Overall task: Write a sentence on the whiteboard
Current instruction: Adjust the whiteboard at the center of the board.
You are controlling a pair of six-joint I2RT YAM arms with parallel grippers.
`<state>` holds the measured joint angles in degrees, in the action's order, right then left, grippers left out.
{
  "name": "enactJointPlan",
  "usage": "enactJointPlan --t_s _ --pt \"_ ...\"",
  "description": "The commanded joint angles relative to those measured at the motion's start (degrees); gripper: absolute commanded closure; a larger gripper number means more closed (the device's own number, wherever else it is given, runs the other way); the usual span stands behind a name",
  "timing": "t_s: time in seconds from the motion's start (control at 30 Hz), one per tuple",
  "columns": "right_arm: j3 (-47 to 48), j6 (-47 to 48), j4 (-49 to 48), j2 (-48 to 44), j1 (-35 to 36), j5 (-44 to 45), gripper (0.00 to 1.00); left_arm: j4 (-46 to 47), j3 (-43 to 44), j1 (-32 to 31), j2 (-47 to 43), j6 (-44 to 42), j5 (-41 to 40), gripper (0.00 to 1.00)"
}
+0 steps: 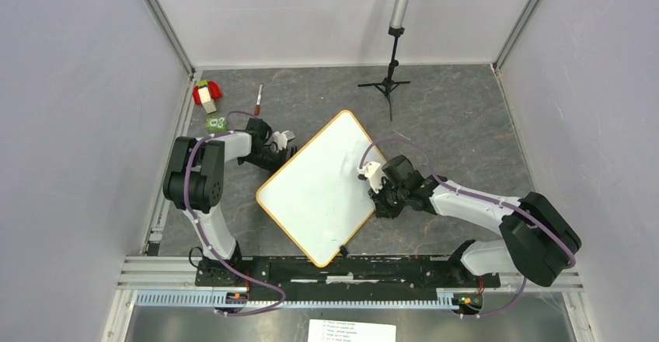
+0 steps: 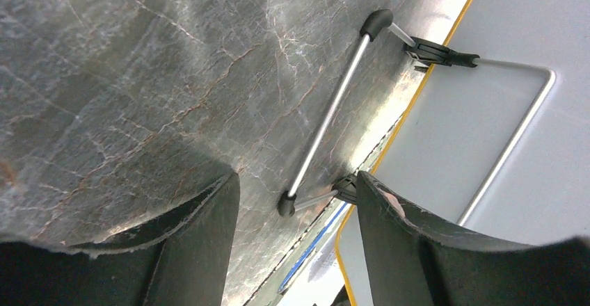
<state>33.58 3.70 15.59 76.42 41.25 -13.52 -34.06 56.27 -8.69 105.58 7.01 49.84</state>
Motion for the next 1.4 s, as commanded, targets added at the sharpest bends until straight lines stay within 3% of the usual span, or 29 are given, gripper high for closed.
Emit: enactJointPlan --t_s 0.0,0.4,0.57,0.6,0.87,1.07,1.27,1.37 --pt "-1.31 -2.37 2.75 -3.28 -1.09 3.95 1.0 1.96 -0.11 0.6 -1.73 0.99 -1.76 0.3" --pt "-3.86 -10.15 2.85 -5.49 -6.01 5.41 1.0 2.27 0.07 0.95 -2.08 1.26 -2.29 0.29" --pt "-5.53 -9.16 1.18 -6.61 -6.01 -1.61 1.0 2.17 0.15 1.51 -2.97 1.34 -2.85 0.26" --pt "-5.55 -8.69 1.1 -6.89 -5.97 -2.44 0.97 2.16 0.16 1.67 -3.33 1.32 -3.02 0.26" --pt "-4.29 -5.65 2.09 -9.64 -6.38 -5.36 0.33 1.39 -0.46 5.39 -8.04 0.47 -5.08 0.18" --pt "-2.03 -4.25 5.88 -13.28 -6.45 -5.13 0.06 -0.12 1.15 8.58 -11.23 -0.34 -7.12 0.14" --pt "0.83 -1.4 10.44 -19.14 -6.6 -5.32 0.02 -1.69 4.81 12.99 -16.42 -1.1 -11.41 0.01" --pt "5.22 1.44 13.02 -21.3 -7.22 -5.63 0.02 -4.63 10.16 14.13 -19.22 -3.97 -16.83 0.0"
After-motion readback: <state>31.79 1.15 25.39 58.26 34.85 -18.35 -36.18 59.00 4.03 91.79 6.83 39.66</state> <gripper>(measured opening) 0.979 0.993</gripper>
